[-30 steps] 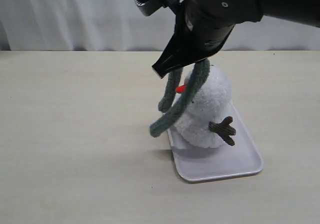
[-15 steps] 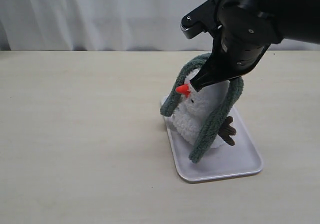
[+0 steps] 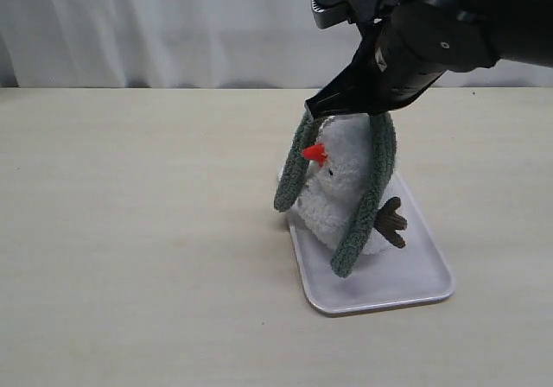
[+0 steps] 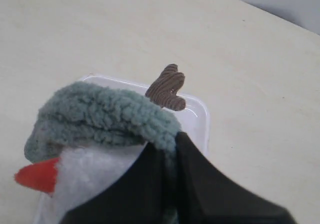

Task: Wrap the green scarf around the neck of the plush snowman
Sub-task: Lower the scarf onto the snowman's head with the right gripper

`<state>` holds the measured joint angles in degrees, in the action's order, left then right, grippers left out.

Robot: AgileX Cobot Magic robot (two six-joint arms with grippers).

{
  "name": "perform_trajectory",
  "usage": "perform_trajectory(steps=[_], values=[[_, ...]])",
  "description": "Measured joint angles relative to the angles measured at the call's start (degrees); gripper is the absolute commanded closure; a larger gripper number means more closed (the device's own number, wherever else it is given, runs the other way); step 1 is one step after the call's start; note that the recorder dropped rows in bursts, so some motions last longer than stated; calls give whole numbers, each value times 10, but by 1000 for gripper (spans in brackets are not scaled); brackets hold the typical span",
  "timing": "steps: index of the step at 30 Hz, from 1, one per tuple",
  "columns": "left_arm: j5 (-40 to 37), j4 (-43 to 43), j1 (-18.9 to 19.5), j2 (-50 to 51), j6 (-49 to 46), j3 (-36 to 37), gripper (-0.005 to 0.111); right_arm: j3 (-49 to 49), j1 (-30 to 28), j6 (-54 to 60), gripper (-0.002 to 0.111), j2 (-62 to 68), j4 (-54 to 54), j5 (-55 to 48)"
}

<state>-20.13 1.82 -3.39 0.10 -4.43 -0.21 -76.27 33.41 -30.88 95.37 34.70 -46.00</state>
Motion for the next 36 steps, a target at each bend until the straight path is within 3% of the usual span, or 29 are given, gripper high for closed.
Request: perform_trajectory(steps=[36], values=[[0,0,0,0,0,0,107,-4,-6,-12,104,68,81,-58]])
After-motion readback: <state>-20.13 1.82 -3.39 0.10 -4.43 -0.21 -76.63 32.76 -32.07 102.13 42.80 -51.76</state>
